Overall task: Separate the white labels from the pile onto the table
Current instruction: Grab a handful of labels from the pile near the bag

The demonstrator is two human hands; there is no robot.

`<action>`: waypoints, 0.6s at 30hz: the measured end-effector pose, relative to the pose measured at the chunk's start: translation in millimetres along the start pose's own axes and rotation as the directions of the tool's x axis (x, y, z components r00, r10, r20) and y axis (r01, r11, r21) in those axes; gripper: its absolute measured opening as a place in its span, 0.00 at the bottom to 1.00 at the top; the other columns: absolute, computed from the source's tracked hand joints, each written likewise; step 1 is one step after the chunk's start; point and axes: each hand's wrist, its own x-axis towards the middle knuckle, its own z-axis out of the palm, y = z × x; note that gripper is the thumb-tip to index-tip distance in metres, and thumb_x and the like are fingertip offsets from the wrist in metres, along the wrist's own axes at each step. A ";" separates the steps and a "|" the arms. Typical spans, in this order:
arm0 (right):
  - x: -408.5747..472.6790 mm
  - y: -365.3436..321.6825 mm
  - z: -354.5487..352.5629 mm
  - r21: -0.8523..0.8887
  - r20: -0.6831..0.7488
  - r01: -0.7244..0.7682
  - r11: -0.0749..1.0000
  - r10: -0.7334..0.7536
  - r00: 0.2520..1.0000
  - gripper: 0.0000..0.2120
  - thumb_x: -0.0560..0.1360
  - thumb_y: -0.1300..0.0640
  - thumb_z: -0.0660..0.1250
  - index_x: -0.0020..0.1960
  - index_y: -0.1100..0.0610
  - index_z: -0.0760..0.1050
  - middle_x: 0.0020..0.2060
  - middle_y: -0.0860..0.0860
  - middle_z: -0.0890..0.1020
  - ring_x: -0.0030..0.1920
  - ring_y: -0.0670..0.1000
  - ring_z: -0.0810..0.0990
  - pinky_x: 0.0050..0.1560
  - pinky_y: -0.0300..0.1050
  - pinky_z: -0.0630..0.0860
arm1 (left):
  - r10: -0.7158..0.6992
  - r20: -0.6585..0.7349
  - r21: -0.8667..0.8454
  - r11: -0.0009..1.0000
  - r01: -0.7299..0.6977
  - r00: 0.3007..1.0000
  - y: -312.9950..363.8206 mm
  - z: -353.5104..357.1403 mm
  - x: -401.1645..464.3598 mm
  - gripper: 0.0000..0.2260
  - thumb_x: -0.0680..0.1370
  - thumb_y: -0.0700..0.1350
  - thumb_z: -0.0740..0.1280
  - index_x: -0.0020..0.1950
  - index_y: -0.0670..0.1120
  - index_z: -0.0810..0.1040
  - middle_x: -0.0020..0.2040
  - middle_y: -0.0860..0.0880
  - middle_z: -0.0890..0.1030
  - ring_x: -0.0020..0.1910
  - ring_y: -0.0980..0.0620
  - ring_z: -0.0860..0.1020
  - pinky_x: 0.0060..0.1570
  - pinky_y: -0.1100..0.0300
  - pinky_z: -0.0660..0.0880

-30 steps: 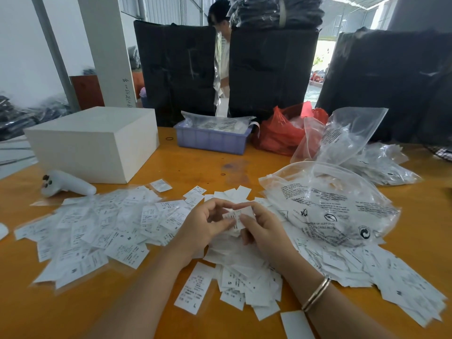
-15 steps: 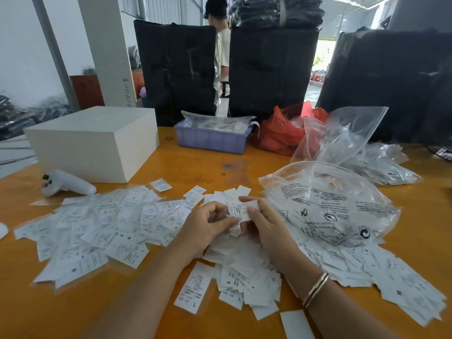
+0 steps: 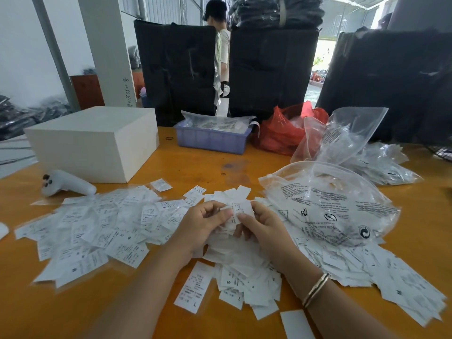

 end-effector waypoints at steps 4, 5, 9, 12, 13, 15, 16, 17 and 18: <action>0.7 2.1 -3.9 0.120 -0.100 0.003 0.993 0.009 0.995 0.03 0.78 0.61 0.64 0.45 0.57 0.74 0.33 0.54 0.84 0.27 0.44 0.74 0.27 0.33 0.69 | -0.045 0.011 -0.176 0.983 0.046 0.999 1.1 0.6 0.7 0.01 0.73 0.42 0.72 0.43 0.46 0.83 0.40 0.45 0.84 0.37 0.53 0.82 0.38 0.65 0.78; 1.3 2.6 -4.4 0.155 -0.102 0.000 0.988 0.016 0.995 0.02 0.78 0.61 0.64 0.46 0.57 0.74 0.34 0.56 0.84 0.27 0.45 0.74 0.27 0.34 0.69 | -0.043 0.012 -0.178 0.983 0.044 0.999 0.8 1.1 1.1 0.01 0.73 0.41 0.71 0.44 0.45 0.82 0.40 0.45 0.84 0.38 0.53 0.82 0.39 0.65 0.78; 3.2 5.1 -2.8 0.261 -0.115 -0.012 0.965 0.044 0.992 0.02 0.77 0.62 0.64 0.48 0.61 0.73 0.35 0.59 0.84 0.27 0.47 0.74 0.31 0.36 0.72 | -0.011 -0.007 -0.105 0.994 0.010 1.000 -2.0 1.1 2.0 0.03 0.71 0.43 0.73 0.44 0.48 0.82 0.41 0.47 0.85 0.39 0.54 0.83 0.39 0.67 0.78; 3.3 5.7 -1.6 0.267 -0.133 -0.013 0.964 0.050 0.990 0.02 0.78 0.61 0.64 0.47 0.60 0.73 0.34 0.58 0.84 0.27 0.47 0.74 0.30 0.36 0.70 | 0.046 -0.020 -0.008 0.999 -0.046 0.999 -2.6 1.0 1.6 0.04 0.71 0.45 0.74 0.44 0.50 0.82 0.39 0.52 0.85 0.38 0.57 0.82 0.37 0.70 0.75; 3.1 5.9 -1.4 0.258 -0.133 -0.015 0.966 0.051 0.990 0.02 0.78 0.61 0.63 0.47 0.60 0.73 0.34 0.57 0.84 0.27 0.46 0.74 0.29 0.35 0.70 | 0.061 -0.029 0.010 0.998 -0.060 0.998 -2.8 1.3 1.4 0.04 0.71 0.45 0.74 0.44 0.50 0.81 0.37 0.53 0.84 0.36 0.59 0.81 0.36 0.71 0.75; 2.9 6.1 -0.8 0.230 -0.114 -0.021 0.973 0.048 0.992 0.02 0.78 0.61 0.63 0.47 0.60 0.73 0.32 0.55 0.83 0.26 0.45 0.74 0.28 0.33 0.69 | 0.084 -0.052 0.039 0.996 -0.082 0.995 -3.0 1.9 1.2 0.03 0.72 0.45 0.74 0.43 0.49 0.81 0.34 0.54 0.83 0.33 0.61 0.79 0.35 0.72 0.74; 2.6 6.4 -0.5 0.216 -0.098 -0.022 0.976 0.044 0.994 0.02 0.78 0.61 0.63 0.48 0.60 0.72 0.31 0.55 0.83 0.26 0.45 0.74 0.28 0.33 0.69 | 0.092 -0.061 0.047 0.995 -0.089 0.994 -3.3 1.7 1.4 0.03 0.72 0.45 0.73 0.43 0.48 0.80 0.33 0.54 0.83 0.32 0.61 0.79 0.35 0.72 0.74; 2.6 7.0 -0.3 0.201 -0.079 -0.026 0.979 0.042 0.996 0.03 0.79 0.61 0.63 0.49 0.61 0.72 0.31 0.55 0.82 0.27 0.45 0.74 0.28 0.33 0.70 | 0.097 -0.066 0.048 0.994 -0.094 0.993 -3.5 1.6 1.6 0.03 0.72 0.45 0.73 0.42 0.48 0.80 0.33 0.54 0.82 0.32 0.61 0.79 0.35 0.72 0.74; 2.3 7.7 0.0 0.184 -0.056 -0.030 0.983 0.041 0.998 0.04 0.79 0.61 0.62 0.51 0.63 0.72 0.30 0.54 0.82 0.27 0.46 0.74 0.29 0.34 0.71 | 0.097 -0.071 0.041 0.995 -0.095 0.993 -3.4 1.4 1.8 0.03 0.72 0.44 0.73 0.42 0.48 0.80 0.33 0.54 0.82 0.33 0.60 0.79 0.36 0.71 0.74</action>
